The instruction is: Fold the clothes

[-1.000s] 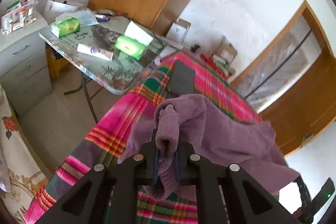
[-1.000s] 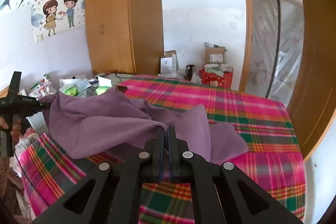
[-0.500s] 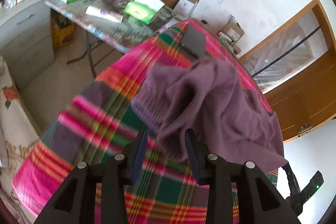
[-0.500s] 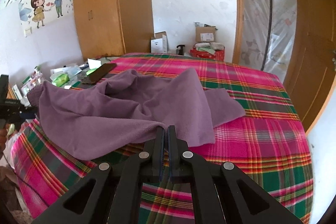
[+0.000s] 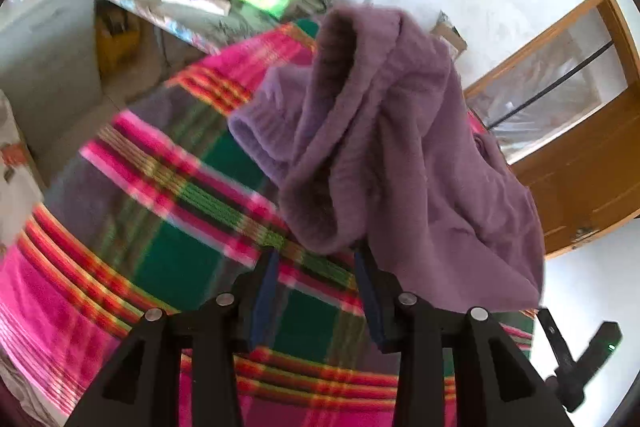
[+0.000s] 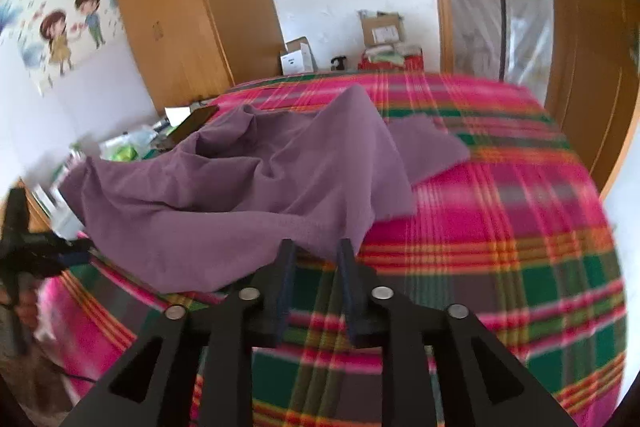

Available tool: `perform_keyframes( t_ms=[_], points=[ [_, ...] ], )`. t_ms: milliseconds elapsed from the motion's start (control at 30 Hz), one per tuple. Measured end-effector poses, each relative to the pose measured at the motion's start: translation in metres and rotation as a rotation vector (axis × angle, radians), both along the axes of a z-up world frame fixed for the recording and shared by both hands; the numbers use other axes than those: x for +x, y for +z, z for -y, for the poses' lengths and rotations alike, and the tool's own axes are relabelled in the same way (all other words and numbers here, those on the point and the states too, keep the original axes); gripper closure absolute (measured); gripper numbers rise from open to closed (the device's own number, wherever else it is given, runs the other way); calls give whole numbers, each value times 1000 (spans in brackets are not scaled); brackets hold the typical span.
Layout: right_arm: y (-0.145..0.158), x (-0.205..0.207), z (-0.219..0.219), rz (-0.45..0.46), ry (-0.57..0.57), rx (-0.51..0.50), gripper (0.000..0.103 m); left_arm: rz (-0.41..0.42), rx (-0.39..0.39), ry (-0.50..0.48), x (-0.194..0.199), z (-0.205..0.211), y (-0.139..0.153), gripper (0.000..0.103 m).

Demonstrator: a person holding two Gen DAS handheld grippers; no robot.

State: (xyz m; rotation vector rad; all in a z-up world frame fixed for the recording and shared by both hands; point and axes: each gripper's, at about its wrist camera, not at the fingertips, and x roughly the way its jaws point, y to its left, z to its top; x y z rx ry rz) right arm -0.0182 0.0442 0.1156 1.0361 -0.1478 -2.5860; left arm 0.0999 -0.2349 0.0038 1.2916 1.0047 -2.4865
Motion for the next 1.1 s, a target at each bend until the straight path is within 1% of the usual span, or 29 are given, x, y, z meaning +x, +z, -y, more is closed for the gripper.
perform_keyframes(
  t_ms=[100, 167, 200, 233, 267, 300, 367, 400, 500, 667, 767, 1000, 1033, 1100],
  points=[
    [-8, 7, 3, 47, 44, -48, 76, 3, -119, 39, -1, -3, 6, 62],
    [-15, 11, 9, 73, 80, -71, 71, -12, -134, 37, -1, -3, 8, 63],
    [-17, 12, 11, 86, 89, -80, 70, -19, -137, 34, -1, -3, 9, 62],
    [-20, 12, 14, 99, 99, -89, 68, -27, -121, 26, -1, -2, 9, 62],
    [-23, 12, 16, 114, 109, -103, 64, -26, -108, 17, -2, -2, 8, 62],
    [-25, 9, 19, 132, 118, -124, 61, -20, -101, 5, -3, -1, 7, 61],
    [-30, 4, 23, 164, 132, -160, 60, -2, -87, -9, -6, -1, 4, 61],
    [-32, 2, 25, 174, 132, -166, 60, -7, -85, -15, -6, -1, 3, 60],
    [-38, -6, 35, 206, 156, -181, 59, -4, -93, -45, -10, -2, 0, 58],
    [-49, -20, 48, 251, 153, -189, 52, -10, -120, -36, -17, 6, 2, 57],
    [-51, -23, 48, 252, 147, -222, 49, -14, -144, -50, -21, 7, 3, 57],
    [-51, -29, 53, 241, 132, -238, 48, -36, -198, -116, -30, -5, 7, 57],
    [-51, -30, 53, 239, 130, -239, 48, -30, -198, -117, -32, -5, 6, 57],
    [-51, -31, 54, 234, 124, -243, 48, -32, -164, -104, -33, -1, 4, 57]
  ],
)
